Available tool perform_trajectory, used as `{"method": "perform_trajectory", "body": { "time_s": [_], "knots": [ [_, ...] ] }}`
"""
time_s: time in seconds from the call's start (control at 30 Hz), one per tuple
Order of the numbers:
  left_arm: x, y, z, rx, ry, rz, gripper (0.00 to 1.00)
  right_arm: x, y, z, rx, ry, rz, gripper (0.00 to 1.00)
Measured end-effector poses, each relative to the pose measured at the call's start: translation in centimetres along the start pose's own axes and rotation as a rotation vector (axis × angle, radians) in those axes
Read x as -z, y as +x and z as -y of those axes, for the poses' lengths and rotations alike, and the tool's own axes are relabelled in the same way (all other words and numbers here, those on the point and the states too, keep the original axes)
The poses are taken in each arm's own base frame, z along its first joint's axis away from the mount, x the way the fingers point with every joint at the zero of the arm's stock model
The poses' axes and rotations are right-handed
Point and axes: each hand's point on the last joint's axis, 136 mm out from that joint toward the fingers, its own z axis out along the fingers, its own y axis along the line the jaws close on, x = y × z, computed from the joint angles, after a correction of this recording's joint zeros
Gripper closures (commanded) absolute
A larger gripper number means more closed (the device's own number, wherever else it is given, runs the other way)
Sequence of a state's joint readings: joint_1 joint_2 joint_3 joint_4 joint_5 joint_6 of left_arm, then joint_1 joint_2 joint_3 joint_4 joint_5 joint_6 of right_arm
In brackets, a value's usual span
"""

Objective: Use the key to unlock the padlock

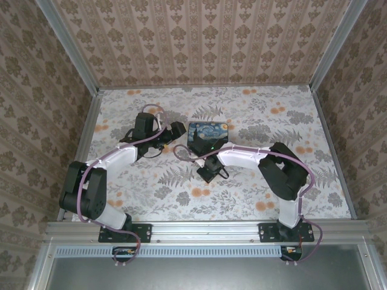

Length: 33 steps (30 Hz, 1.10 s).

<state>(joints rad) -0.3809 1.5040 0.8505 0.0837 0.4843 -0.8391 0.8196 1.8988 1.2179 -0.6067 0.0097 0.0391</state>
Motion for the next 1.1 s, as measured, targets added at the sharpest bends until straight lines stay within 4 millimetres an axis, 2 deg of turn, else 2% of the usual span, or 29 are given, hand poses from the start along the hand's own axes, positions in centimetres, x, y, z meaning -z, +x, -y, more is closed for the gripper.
{"method": "perform_trajectory", "body": {
  "time_s": [0.33,0.47,0.77,0.8,0.83,0.87,0.9,1.0,1.1],
  "knots": [
    [0.0,0.0,0.0,0.009,0.001,-0.001,0.00,0.6,-0.6,0.1,-0.109,-0.092,0.133,1.00],
    [0.0,0.0,0.0,0.009,0.004,-0.004,0.00,1.1,-0.3,0.1,-0.146,-0.117,0.159,1.00],
    [0.0,0.4,-0.1,0.026,0.009,-0.013,0.00,3.4,-1.2,0.0,-0.196,-0.158,0.236,1.00],
    [0.0,0.4,-0.1,0.027,0.010,-0.012,0.00,3.5,-1.4,0.0,-0.196,-0.163,0.243,0.87],
    [0.0,0.3,-0.1,0.026,0.011,-0.011,0.00,3.5,-1.4,0.0,-0.197,-0.167,0.244,0.66],
    [0.0,0.3,-0.1,0.026,0.013,-0.010,0.00,3.5,-1.4,0.0,-0.195,-0.172,0.243,0.53],
    [0.0,0.3,0.0,0.025,0.014,-0.009,0.00,3.5,-1.3,-0.1,-0.188,-0.176,0.240,0.45],
    [0.0,0.2,0.0,0.024,0.015,-0.008,0.00,3.4,-1.2,-0.2,-0.151,-0.176,0.236,0.37],
    [0.0,0.2,-0.1,0.025,0.014,-0.006,0.00,2.9,-0.8,-0.2,-0.125,-0.171,0.214,0.36]
  ]
}}
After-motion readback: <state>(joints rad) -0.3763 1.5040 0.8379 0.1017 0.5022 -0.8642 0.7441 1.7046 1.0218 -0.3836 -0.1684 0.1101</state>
